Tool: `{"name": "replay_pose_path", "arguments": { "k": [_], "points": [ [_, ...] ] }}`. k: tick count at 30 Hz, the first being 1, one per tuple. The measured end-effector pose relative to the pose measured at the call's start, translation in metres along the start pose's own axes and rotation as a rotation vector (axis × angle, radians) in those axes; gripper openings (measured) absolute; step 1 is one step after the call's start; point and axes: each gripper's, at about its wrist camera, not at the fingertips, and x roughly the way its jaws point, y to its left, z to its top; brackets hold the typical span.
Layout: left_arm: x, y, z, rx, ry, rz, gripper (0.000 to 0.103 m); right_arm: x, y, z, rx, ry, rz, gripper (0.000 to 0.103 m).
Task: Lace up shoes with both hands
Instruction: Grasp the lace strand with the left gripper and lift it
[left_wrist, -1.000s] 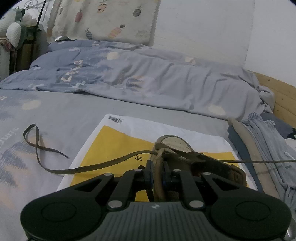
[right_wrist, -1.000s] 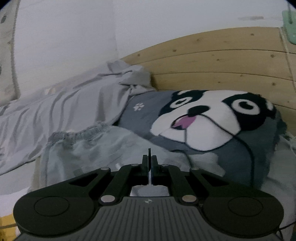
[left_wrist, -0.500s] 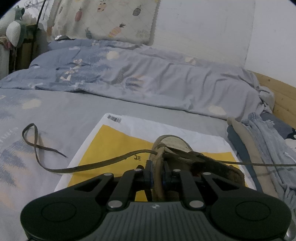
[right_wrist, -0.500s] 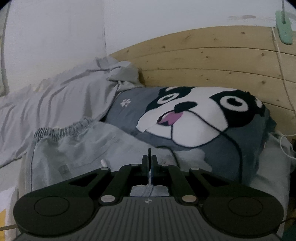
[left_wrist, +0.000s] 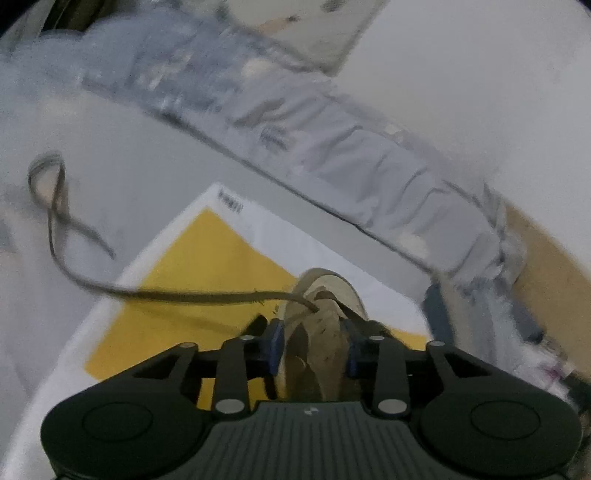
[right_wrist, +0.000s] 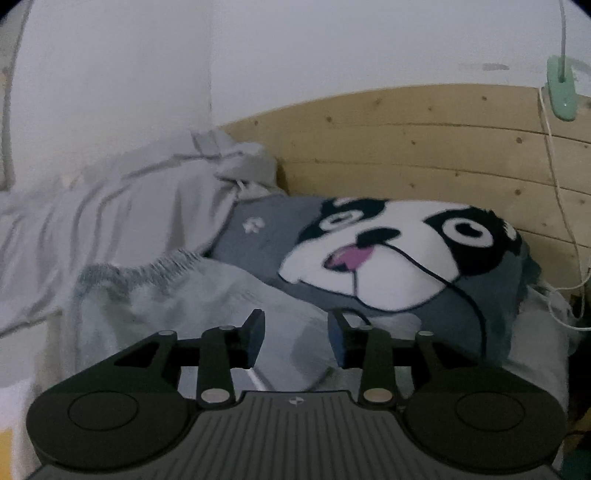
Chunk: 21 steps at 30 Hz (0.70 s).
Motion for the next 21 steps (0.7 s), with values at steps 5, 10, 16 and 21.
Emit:
{"name": "replay_pose_path", "arguments": {
  "k": [5, 10, 16, 21],
  "points": [
    [0.009, 0.029, 0.002, -0.260, 0.019, -0.115, 0.038, -0.017, 0.024, 0.001, 0.022, -0.043, 0.113, 0.049],
    [0.015, 0.043, 0.005, -0.353, -0.025, -0.131, 0.041, -0.032, 0.063, -0.009, -0.008, -0.010, 0.313, 0.050],
    [0.023, 0.053, 0.009, -0.439, -0.063, -0.102, 0.041, -0.064, 0.118, -0.023, -0.121, 0.005, 0.603, 0.050],
    [0.030, 0.063, 0.010, -0.490, -0.043, -0.090, 0.038, -0.099, 0.157, -0.036, -0.235, -0.022, 0.845, 0.071]
  ]
}}
